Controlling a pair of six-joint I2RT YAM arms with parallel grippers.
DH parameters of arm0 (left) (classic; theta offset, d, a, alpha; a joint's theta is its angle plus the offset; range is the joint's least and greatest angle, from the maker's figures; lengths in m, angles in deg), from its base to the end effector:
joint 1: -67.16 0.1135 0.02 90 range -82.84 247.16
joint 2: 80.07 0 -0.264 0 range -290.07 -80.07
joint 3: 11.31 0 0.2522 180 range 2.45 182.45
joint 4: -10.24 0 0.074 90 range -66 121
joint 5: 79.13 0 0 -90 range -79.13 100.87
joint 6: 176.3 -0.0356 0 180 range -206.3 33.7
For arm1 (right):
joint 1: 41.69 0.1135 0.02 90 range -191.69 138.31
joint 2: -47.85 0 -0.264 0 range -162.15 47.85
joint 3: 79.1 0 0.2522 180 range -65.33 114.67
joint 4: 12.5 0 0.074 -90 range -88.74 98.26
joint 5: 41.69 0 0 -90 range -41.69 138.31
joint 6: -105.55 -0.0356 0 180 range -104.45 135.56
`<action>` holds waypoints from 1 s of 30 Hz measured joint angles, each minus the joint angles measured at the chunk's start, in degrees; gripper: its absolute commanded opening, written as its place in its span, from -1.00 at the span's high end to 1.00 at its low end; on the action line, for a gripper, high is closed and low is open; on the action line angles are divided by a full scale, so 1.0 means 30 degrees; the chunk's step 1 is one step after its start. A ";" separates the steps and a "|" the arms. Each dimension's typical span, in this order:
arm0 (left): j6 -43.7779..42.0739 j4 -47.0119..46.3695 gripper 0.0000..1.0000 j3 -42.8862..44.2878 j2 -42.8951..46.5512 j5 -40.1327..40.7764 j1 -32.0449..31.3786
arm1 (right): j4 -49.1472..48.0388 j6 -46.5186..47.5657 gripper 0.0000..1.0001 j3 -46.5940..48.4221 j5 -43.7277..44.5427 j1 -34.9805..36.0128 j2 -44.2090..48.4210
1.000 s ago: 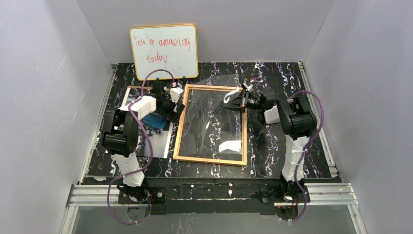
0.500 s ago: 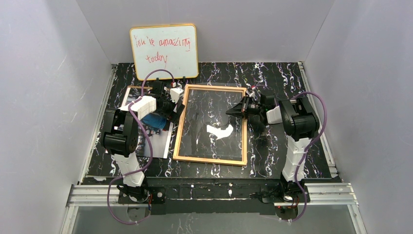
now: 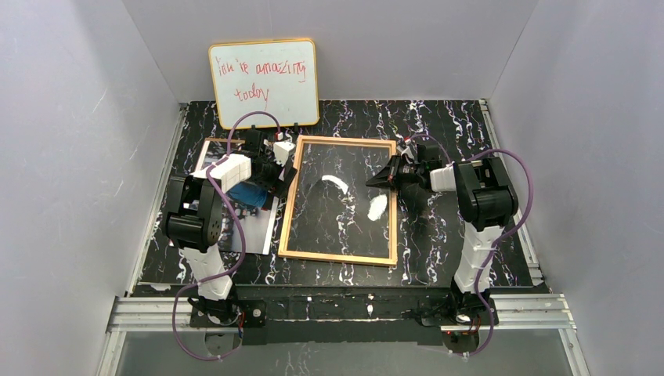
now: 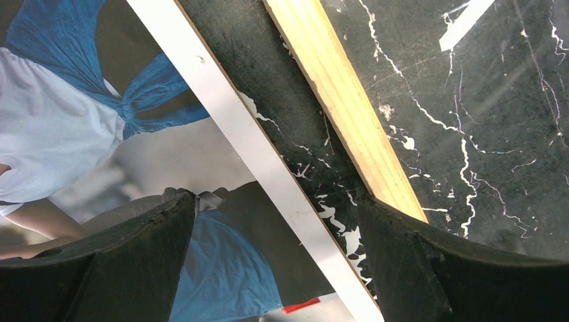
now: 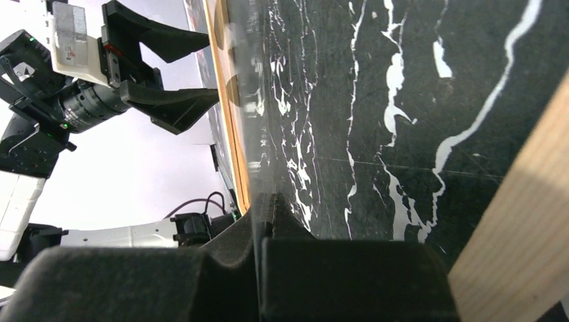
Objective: Put the photo into the frame
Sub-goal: Place the photo frame item in the photo frame.
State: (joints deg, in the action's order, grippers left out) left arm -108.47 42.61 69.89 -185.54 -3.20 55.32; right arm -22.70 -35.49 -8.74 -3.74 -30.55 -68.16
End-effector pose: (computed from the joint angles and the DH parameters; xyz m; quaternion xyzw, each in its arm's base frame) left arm 0.3701 -0.0864 0.1736 0.3117 0.8989 -0.0912 0.2943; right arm 0.3774 0.1029 0.1148 0.0835 0.8194 0.5466 0.1513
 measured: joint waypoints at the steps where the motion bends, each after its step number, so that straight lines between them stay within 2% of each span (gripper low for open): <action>1: 0.0000 0.0000 -0.79 0.0000 0.0000 -0.0007 0.0000 | 0.0357 0.0153 0.97 0.0051 0.0102 0.0000 0.0051; 6: -0.0051 -0.0015 -0.79 -0.0036 0.0022 -0.0007 0.0000 | 0.1596 0.0743 0.97 0.0262 0.0619 0.0007 0.0109; 13: -0.0058 -0.0022 -0.79 -0.0036 0.0022 -0.0015 0.0000 | 0.1727 0.0619 0.97 0.0321 0.0729 0.0044 0.0138; 22: -0.0109 -0.0066 -0.78 -0.0073 0.0022 -0.0015 0.0000 | -0.1297 -0.0459 0.97 -0.0678 0.0291 0.0080 0.0736; 30: -0.0117 -0.0066 -0.78 -0.0073 0.0022 -0.0022 0.0000 | -0.2696 -0.0998 0.97 -0.0823 0.0080 0.0197 0.1056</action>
State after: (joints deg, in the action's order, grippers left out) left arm -108.82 42.41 69.67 -185.47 -3.26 55.32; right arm -30.79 -38.49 -11.21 -3.50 -29.96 -64.99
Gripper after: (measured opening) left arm 0.892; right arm 0.031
